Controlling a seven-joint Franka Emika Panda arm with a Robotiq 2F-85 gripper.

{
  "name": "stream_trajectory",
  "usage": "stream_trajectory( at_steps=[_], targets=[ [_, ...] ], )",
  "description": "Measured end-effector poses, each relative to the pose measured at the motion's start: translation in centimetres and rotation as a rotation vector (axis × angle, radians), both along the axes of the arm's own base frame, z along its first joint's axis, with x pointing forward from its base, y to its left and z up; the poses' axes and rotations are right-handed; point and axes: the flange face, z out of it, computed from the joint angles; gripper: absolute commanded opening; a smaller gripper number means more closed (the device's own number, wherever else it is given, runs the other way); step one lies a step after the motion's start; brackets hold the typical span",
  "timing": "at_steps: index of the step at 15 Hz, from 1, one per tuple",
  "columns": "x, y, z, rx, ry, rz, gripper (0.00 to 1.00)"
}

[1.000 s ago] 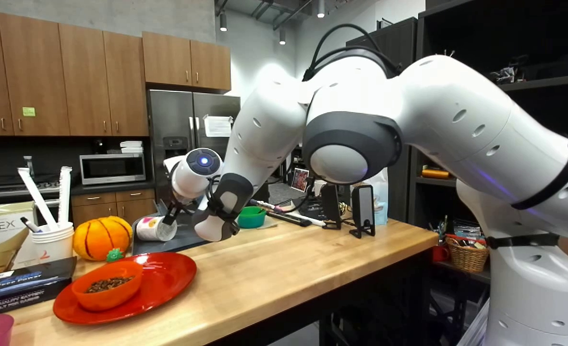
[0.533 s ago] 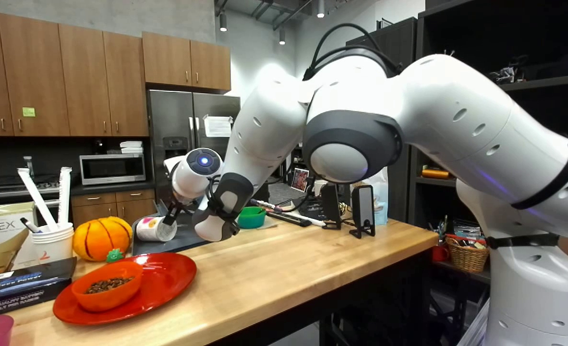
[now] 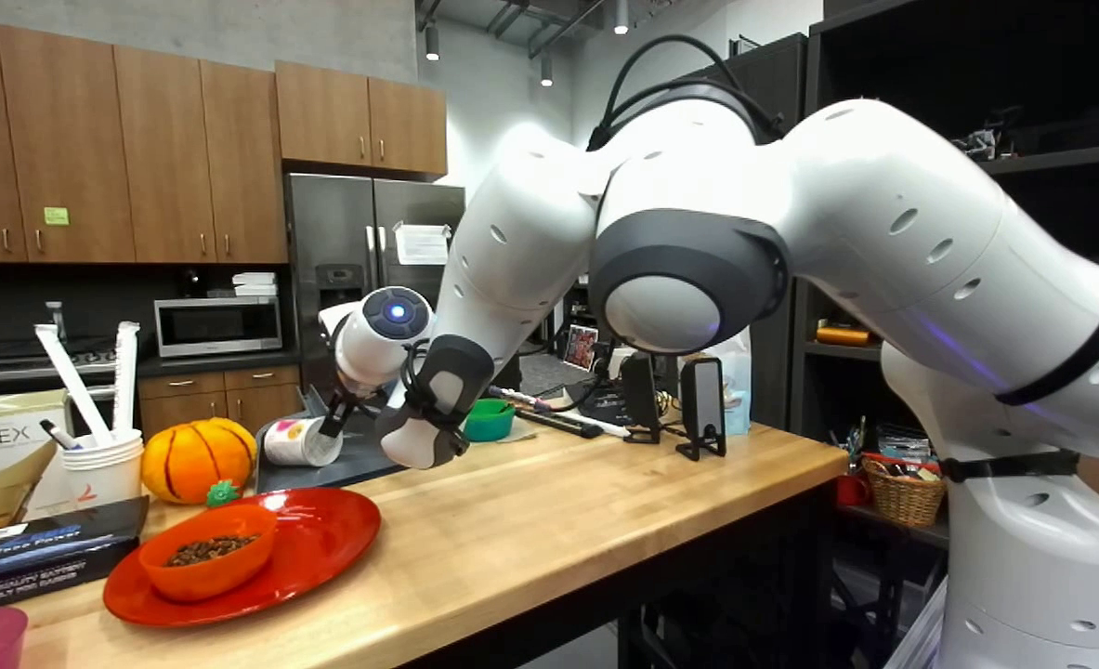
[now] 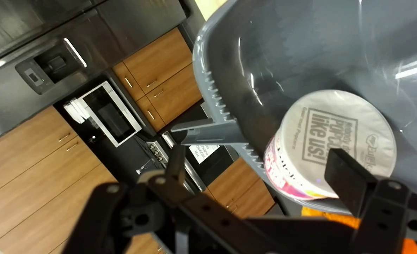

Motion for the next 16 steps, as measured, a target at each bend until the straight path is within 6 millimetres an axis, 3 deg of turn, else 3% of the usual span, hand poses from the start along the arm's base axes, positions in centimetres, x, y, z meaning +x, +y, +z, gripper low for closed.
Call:
stream_trajectory(
  at_steps=[4,11,14,16],
  targets=[
    [-0.1,-1.2,1.3,-0.021,-0.029,-0.004,1.00],
    [-2.1,-3.4,4.7,-0.043,-0.084,-0.004,1.00],
    [-2.1,-3.4,4.4,-0.045,-0.076,-0.005,1.00],
    [-2.2,-2.6,2.6,-0.071,-0.034,0.016,1.00]
  ],
)
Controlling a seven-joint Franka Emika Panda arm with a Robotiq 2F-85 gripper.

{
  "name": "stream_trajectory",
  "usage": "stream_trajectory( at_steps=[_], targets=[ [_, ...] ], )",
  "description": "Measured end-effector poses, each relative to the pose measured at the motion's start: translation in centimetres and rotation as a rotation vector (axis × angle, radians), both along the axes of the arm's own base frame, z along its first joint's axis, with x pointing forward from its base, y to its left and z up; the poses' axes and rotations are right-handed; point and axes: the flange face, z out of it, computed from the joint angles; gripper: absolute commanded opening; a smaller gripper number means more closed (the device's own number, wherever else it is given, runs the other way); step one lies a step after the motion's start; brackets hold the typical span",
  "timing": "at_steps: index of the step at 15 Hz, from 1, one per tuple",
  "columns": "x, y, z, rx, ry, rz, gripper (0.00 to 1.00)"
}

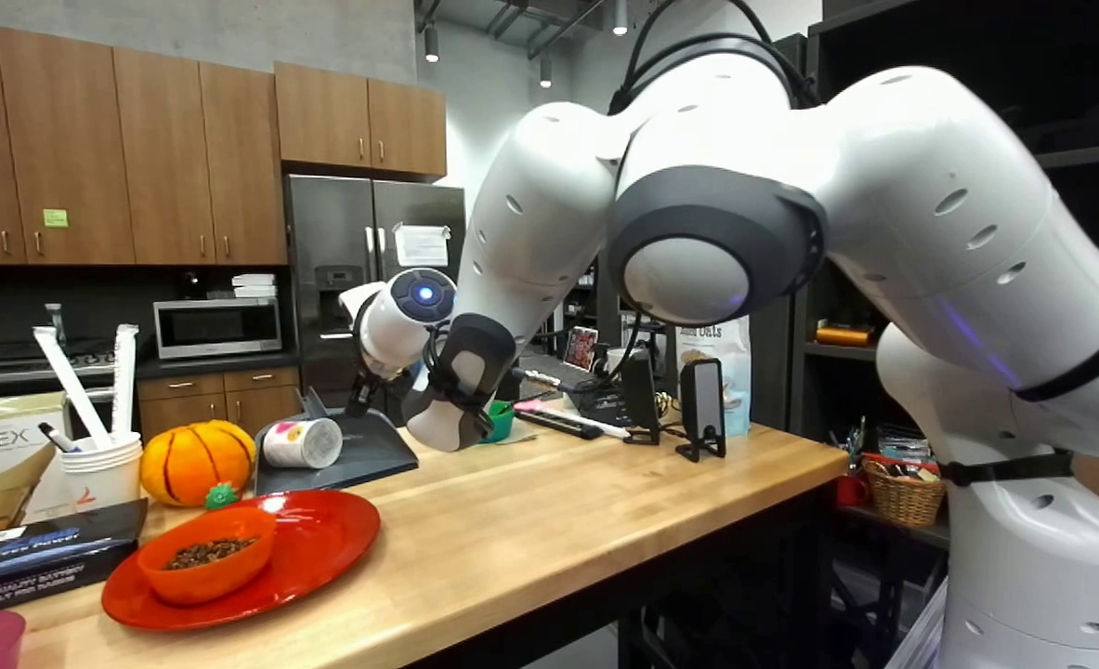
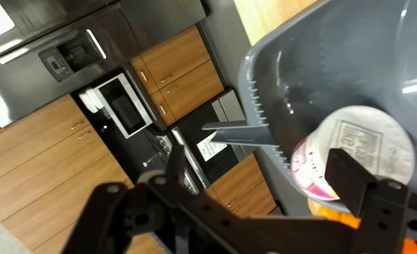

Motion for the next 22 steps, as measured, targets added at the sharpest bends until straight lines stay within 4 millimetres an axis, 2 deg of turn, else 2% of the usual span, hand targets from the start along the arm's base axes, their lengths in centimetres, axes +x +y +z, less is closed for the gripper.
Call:
stream_trajectory(
  at_steps=[3,6,15,22],
  targets=[
    [-1.8,1.7,-2.6,-0.053,0.070,0.058,1.00],
    [-3.9,2.3,-2.6,-0.070,0.103,0.095,1.00],
    [-10.4,-0.8,4.4,-0.047,0.060,0.111,1.00],
    [-14.3,-1.8,8.5,-0.002,0.022,0.131,1.00]
  ],
)
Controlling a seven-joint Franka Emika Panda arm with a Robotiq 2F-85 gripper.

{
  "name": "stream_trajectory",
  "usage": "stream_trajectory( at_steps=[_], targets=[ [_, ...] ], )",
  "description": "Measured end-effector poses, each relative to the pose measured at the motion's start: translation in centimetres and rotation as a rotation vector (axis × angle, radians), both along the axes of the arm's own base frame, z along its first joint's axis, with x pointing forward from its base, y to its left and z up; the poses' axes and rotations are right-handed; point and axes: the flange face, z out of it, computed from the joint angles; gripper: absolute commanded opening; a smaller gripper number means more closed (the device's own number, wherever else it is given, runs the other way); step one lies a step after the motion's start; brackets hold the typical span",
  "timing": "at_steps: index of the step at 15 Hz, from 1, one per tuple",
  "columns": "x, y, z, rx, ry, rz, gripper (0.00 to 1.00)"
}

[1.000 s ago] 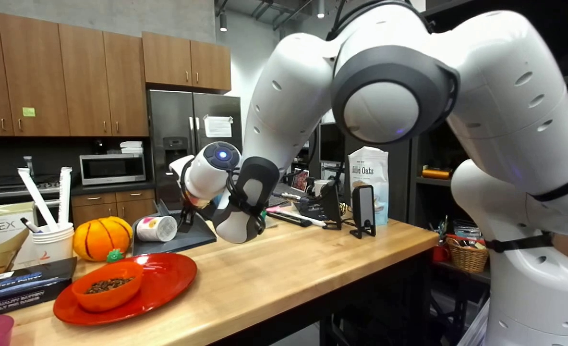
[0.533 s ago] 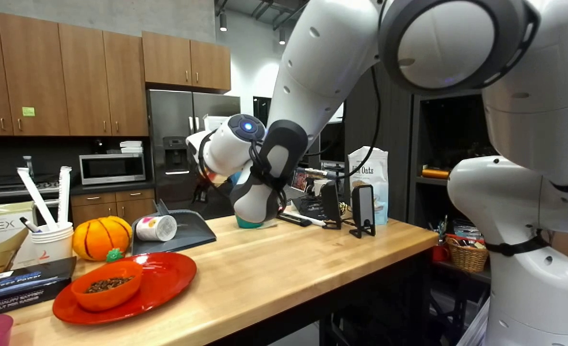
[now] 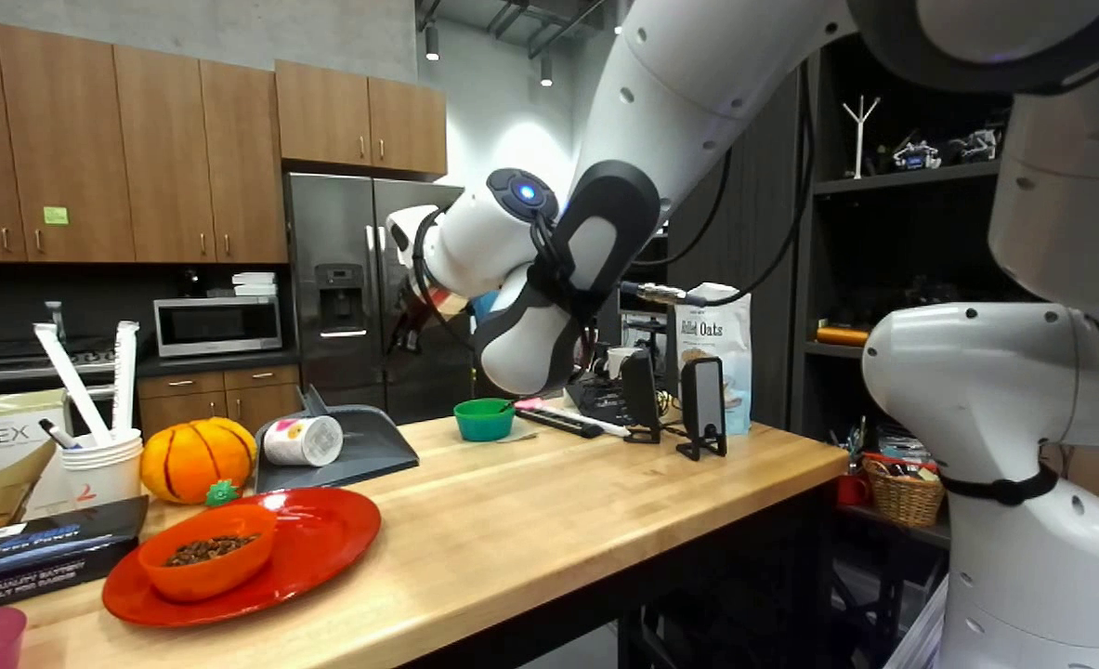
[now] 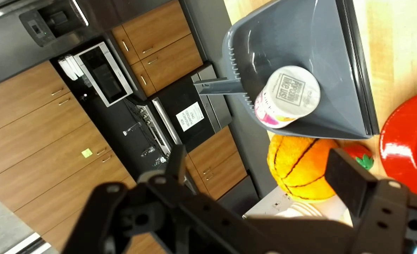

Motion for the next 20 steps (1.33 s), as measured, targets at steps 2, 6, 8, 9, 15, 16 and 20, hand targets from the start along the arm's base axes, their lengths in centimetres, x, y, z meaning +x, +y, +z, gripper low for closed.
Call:
stream_trajectory(
  at_steps=[2,6,8,9,15,16,20],
  targets=[
    [-0.8,0.0,1.1,0.029,-0.012,0.016,1.00],
    [-2.1,0.1,2.9,0.092,-0.028,0.065,1.00],
    [-2.4,0.3,3.8,0.129,-0.021,0.095,1.00],
    [-2.6,0.5,4.3,0.154,-0.015,0.110,1.00],
    [-2.6,0.4,4.3,0.291,0.130,0.180,1.00],
    [-2.3,0.3,3.7,0.295,0.184,0.174,1.00],
    [-0.9,0.4,2.4,0.297,0.358,0.148,1.00]
  ],
)
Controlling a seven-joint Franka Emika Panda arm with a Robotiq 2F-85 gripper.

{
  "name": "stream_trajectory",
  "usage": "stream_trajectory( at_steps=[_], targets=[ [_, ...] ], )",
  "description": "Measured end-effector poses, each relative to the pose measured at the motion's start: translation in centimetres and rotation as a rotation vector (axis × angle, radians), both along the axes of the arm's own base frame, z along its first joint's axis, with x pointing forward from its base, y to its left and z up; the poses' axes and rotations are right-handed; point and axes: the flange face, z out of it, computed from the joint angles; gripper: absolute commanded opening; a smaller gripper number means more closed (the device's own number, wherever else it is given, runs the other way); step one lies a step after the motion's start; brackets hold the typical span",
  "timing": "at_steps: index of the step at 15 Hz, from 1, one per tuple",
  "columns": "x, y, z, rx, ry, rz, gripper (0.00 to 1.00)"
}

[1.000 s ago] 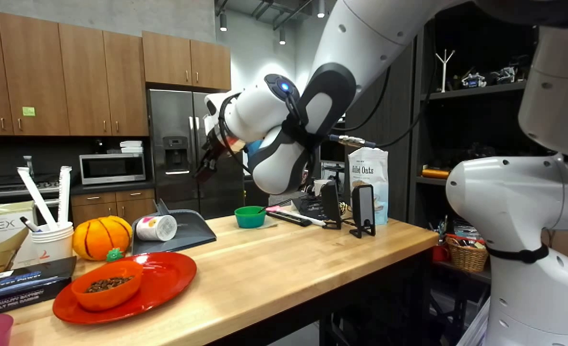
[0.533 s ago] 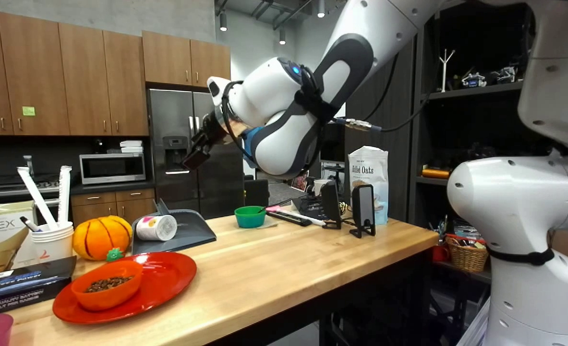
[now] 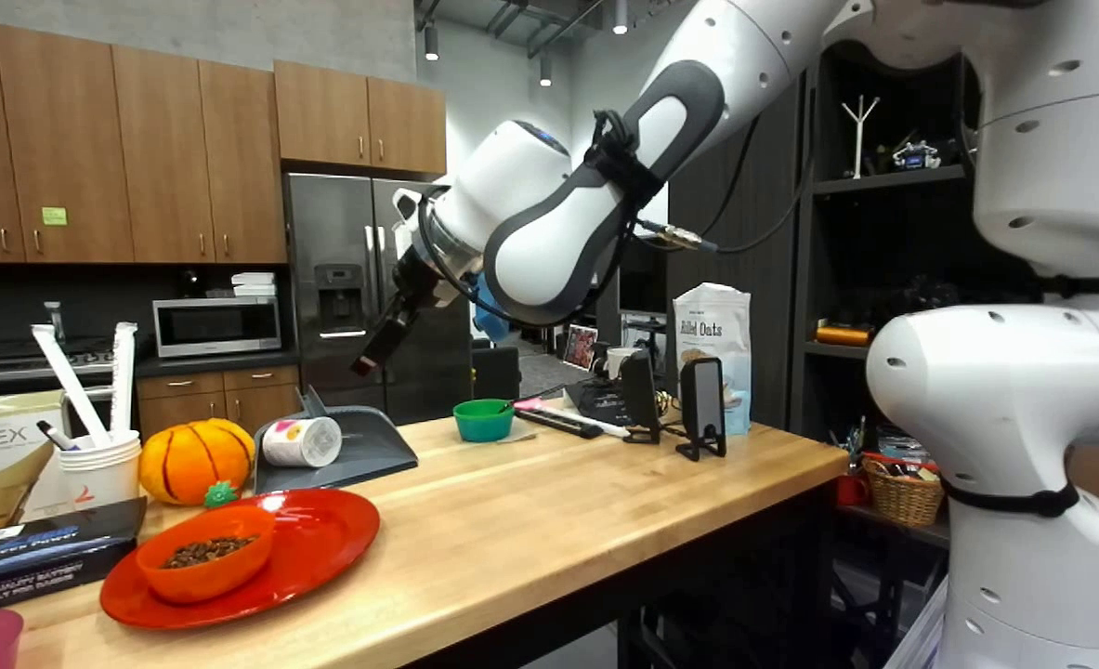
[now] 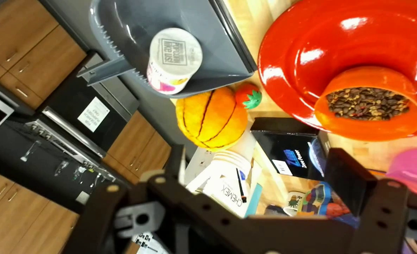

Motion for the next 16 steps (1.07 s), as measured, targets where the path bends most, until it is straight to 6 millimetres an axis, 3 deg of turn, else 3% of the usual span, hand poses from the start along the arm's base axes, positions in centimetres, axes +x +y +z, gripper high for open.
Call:
stream_trajectory(
  at_steps=[7,16],
  targets=[
    [1.4,-0.9,2.4,0.017,-0.088,-0.027,1.00],
    [1.4,-0.9,1.9,0.004,-0.121,-0.034,1.00]
  ],
)
